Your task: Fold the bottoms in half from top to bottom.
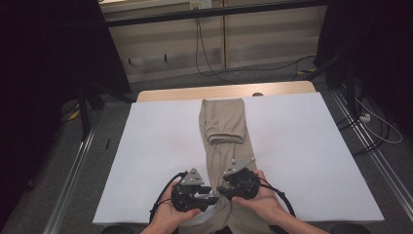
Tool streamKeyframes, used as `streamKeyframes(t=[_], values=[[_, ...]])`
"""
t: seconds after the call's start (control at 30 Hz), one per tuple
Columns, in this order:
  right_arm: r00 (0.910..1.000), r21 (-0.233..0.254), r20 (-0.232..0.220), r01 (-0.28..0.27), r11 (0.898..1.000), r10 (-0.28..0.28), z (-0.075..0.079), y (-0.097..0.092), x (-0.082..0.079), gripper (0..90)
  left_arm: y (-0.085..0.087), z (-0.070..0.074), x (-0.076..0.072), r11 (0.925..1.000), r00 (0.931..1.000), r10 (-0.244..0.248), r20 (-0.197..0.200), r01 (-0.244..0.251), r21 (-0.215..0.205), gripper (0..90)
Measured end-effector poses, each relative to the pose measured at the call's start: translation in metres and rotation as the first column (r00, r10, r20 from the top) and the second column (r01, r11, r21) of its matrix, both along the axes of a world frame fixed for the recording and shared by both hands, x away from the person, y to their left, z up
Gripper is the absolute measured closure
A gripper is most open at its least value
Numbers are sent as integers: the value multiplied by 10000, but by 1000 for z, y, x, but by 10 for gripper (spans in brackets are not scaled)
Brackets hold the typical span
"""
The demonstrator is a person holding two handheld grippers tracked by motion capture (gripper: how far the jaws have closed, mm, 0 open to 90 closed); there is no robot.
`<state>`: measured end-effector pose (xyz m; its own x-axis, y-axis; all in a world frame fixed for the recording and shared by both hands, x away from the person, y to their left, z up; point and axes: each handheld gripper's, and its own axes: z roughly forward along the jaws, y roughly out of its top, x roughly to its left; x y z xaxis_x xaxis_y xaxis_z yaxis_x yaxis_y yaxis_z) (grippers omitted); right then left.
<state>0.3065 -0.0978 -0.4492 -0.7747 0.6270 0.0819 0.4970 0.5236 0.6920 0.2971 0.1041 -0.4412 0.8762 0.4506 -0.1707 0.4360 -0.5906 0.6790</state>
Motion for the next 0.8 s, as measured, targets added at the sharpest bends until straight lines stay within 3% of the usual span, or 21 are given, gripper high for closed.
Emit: streamKeyframes(t=[0.07,0.13,0.2,0.23,0.3,0.33,0.37,0.47,0.53,0.63,0.67,0.8], values=[[10000,334,-50,52,9994,-50,0,-3,1,540,-3,-4,-1,9999,9999,118,54,-119,104,569],[9999,572,10,127,9983,-128,1,-10,-1,567,-5,-6,-3,9997,9996,98,272,-103,209,691],[9999,729,12,143,9972,-144,6,-19,-7,641,-6,-5,-3,9978,9984,4,564,-41,665,832],[9997,876,70,228,9959,-235,9,-26,-11,665,-5,-5,-2,9986,9992,98,396,-119,520,900],[9994,919,89,321,9953,-330,11,-35,-16,717,-4,-5,-1,9992,9998,92,201,-99,377,900],[9995,822,4,303,9962,-304,10,-37,-17,745,-4,-4,-1,9979,9995,147,272,-164,630,900],[9996,663,-59,268,9974,-265,7,-37,-18,748,-4,-5,-1,9996,10000,98,-8,-98,255,900],[9999,263,-110,52,9996,-49,0,-27,-16,716,-3,-2,-3,10000,10000,60,5,-60,73,900],[10000,284,19,-71,9996,71,-2,-20,-14,677,-2,-2,-2,9999,10000,26,33,-26,-133,900],[9996,308,127,-254,9992,250,-1,-10,-10,645,-4,-5,-3,9997,9995,236,227,-236,7,698],[9995,305,163,-270,9992,265,-1,-8,-9,644,-3,-6,-2,10000,9999,26,102,-27,71,671],[9991,358,262,-340,9988,331,-3,-1,-4,679,-4,-8,0,9999,9999,97,76,-96,-138,551]])
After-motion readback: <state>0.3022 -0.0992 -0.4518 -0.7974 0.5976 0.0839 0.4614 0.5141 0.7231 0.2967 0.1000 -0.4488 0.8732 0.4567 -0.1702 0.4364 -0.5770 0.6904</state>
